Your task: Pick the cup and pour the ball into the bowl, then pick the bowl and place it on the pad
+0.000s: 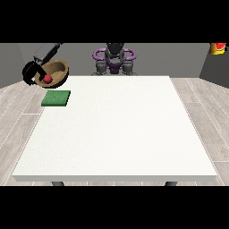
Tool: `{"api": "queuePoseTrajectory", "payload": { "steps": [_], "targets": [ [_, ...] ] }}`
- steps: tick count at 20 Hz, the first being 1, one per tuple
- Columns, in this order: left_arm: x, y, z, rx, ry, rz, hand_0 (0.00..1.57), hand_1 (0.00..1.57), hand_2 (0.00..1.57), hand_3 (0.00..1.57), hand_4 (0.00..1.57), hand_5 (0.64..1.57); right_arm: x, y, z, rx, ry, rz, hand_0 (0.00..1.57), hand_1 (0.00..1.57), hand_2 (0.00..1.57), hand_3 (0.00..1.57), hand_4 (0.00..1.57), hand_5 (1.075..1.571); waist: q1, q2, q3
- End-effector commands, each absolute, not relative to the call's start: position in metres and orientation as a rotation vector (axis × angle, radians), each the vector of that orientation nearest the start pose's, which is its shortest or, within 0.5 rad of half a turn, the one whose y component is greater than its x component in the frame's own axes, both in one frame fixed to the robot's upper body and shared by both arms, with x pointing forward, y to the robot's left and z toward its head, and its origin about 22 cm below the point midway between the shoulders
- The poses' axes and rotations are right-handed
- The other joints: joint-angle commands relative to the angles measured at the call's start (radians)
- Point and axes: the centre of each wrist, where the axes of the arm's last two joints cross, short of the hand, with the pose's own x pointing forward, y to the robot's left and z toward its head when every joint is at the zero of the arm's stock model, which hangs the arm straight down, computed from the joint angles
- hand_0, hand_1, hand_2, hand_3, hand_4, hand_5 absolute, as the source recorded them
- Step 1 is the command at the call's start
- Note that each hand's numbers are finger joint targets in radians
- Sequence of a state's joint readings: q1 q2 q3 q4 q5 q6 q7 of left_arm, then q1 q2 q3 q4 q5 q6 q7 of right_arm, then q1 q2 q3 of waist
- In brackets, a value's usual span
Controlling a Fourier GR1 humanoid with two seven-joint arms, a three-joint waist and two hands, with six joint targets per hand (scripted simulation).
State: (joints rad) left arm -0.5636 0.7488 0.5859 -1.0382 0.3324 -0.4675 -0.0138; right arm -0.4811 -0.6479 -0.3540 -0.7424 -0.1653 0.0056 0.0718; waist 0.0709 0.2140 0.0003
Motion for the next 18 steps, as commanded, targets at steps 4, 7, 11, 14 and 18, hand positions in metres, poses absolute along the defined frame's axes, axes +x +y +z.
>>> {"api": "queuePoseTrajectory", "payload": {
  "steps": [4,7,11,14,18],
  "targets": [
    [0.31,0.5,0.2,0.205,-1.929,-0.005,0.0,0.0,0.0,0.0,1.21,1.555,0.34,-0.437,0.054,-0.429,-1.296,-0.249,1.57,1.57,1.57,0.54,1.02,1.571,-0.023,0.019,-0.0002],
    [0.309,0.498,0.211,0.208,-1.892,-0.016,0.0,0.0,0.0,0.0,1.2,1.556,0.336,-0.447,0.05,-0.403,-1.253,-0.272,1.57,1.57,1.57,0.59,1.0,1.571,-0.023,-0.023,0.0001],
    [0.296,0.514,0.245,0.224,-1.999,-0.02,0.0,0.0,0.0,0.0,1.19,1.562,0.328,-0.478,0.068,-0.441,-1.296,-0.419,1.57,1.57,1.57,1.01,0.53,1.568,0.004,0.08,0.0007],
    [0.298,0.511,0.236,0.189,-1.971,-0.049,0.0,0.0,0.0,0.0,1.19,1.563,0.327,-0.487,0.081,-0.553,-1.27,-0.406,1.57,1.57,1.57,1.09,0.0,1.55,0.011,0.043,0.0001],
    [0.299,0.503,0.197,0.214,-1.94,-0.038,0.0,0.0,0.0,0.0,1.19,1.561,0.324,-0.476,0.054,-0.583,-1.271,-0.447,1.51,1.51,1.41,0.82,0.0,1.552,0.003,0.019,0.0001]
  ]
}}
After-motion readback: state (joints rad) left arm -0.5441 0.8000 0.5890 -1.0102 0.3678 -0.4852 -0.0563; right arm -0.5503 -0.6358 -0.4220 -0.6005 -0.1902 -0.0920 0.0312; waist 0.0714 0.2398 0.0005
